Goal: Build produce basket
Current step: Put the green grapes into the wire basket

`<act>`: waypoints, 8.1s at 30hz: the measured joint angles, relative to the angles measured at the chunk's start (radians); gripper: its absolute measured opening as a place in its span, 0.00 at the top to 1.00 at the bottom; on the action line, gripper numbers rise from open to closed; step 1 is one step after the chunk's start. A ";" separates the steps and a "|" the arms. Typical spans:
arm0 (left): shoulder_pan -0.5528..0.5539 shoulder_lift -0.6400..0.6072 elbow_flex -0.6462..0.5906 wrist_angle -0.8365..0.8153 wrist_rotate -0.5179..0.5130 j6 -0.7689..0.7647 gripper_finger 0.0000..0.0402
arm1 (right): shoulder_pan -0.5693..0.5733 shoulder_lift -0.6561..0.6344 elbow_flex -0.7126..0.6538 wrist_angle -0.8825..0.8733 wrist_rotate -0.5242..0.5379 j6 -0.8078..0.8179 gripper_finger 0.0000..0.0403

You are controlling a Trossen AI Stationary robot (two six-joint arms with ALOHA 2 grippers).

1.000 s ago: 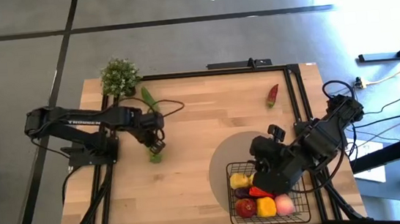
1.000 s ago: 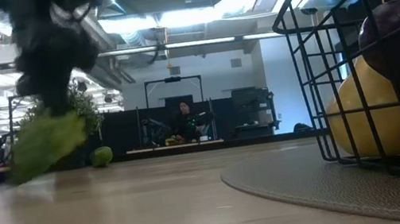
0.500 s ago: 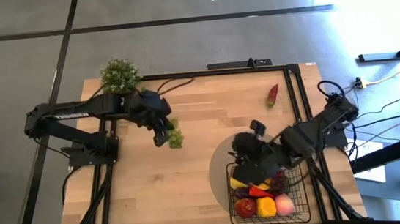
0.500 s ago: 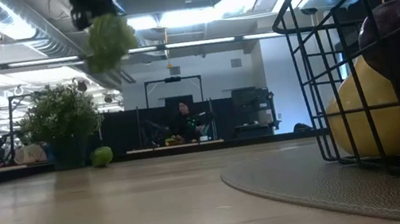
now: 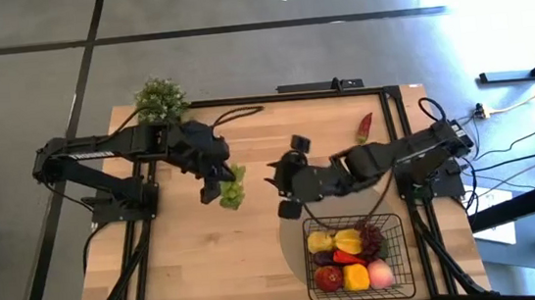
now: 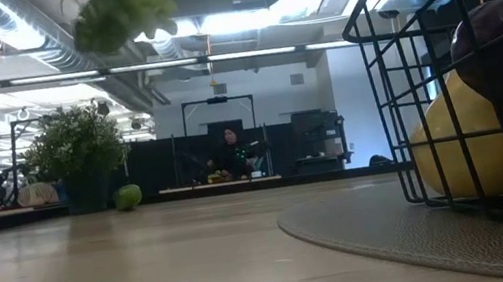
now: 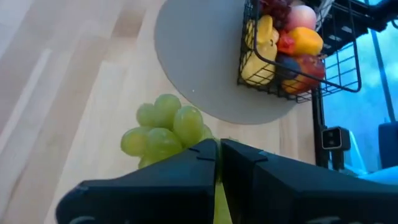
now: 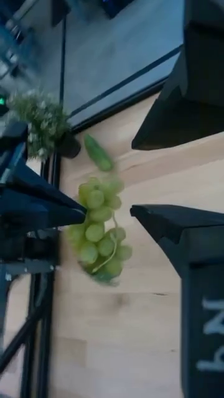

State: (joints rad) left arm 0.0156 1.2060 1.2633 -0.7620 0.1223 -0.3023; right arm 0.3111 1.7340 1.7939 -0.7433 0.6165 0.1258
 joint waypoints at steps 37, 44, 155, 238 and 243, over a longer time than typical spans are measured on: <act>-0.062 0.000 0.000 0.068 -0.005 -0.003 1.00 | -0.205 0.061 -0.150 0.313 -0.476 -0.344 0.64; -0.062 0.000 0.000 0.068 -0.005 -0.001 1.00 | -0.208 0.061 -0.150 0.309 -0.480 -0.343 0.64; -0.070 -0.229 0.000 -0.084 -0.188 0.052 0.78 | 0.286 0.079 0.032 -0.561 -0.161 0.813 1.00; -0.068 -0.229 0.000 -0.143 -0.188 0.052 0.78 | 0.399 0.131 -0.184 -0.291 -0.441 1.048 1.00; -0.068 -0.229 0.000 -0.143 -0.188 0.051 0.78 | 0.399 0.131 -0.184 -0.292 -0.444 1.043 0.96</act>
State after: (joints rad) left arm -0.0525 0.9771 1.2633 -0.9051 -0.0654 -0.2517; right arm 0.7100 1.8652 1.6100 -1.0354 0.1721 1.1687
